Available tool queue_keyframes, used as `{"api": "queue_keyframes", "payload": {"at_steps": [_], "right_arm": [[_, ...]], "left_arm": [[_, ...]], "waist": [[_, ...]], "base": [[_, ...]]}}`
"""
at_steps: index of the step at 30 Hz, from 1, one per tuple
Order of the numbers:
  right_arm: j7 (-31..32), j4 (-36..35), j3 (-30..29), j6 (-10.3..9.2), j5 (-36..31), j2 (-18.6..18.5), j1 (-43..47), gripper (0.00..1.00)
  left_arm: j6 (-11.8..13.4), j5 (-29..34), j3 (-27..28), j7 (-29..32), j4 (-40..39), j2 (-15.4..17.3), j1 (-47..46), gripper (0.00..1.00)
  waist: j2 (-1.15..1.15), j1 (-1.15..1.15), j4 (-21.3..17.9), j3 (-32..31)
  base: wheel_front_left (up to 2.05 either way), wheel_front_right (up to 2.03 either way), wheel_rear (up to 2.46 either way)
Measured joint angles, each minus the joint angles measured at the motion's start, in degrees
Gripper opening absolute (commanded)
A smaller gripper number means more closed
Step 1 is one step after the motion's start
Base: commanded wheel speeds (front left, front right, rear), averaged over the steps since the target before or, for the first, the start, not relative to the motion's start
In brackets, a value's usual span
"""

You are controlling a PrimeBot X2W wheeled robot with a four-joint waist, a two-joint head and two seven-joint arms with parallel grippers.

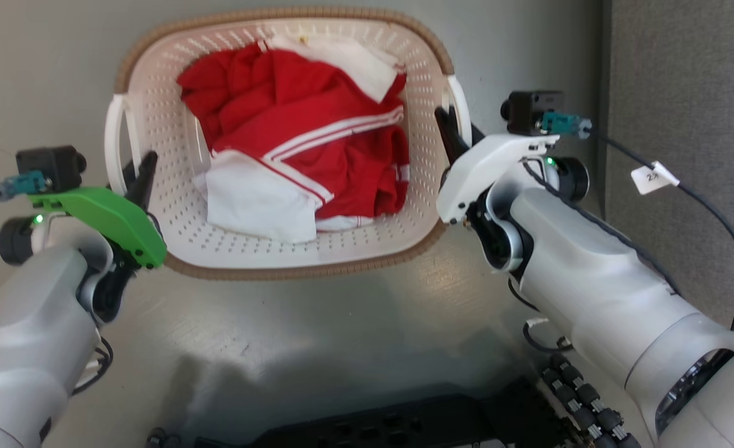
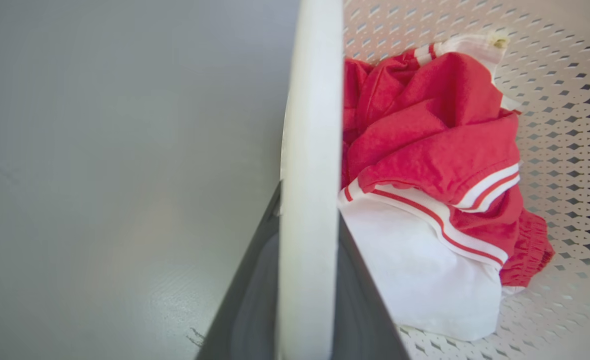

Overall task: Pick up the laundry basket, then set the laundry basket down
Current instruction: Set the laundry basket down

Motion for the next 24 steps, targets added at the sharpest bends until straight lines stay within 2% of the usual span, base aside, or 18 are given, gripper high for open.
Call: {"api": "queue_keyframes", "payload": {"at_steps": [9,24], "right_arm": [[0.1,-1.1,-3.3,-0.05,-3.4,-0.1,-0.4,0.0],[0.1,-1.3,-6.9,-0.04,-6.4,0.1,1.0,0.0]], "left_arm": [[0.0,0.9,-0.7,-0.5,-1.0,0.4,-0.5,0.0],[0.0,0.9,-1.4,-1.0,-1.6,0.5,-0.6,0.0]], "waist": [[0.0,0.0,-0.2,2.9],[0.0,0.0,-0.1,4.0]], "base": [[0.0,0.0,0.0],[0.0,0.0,0.0]]}}
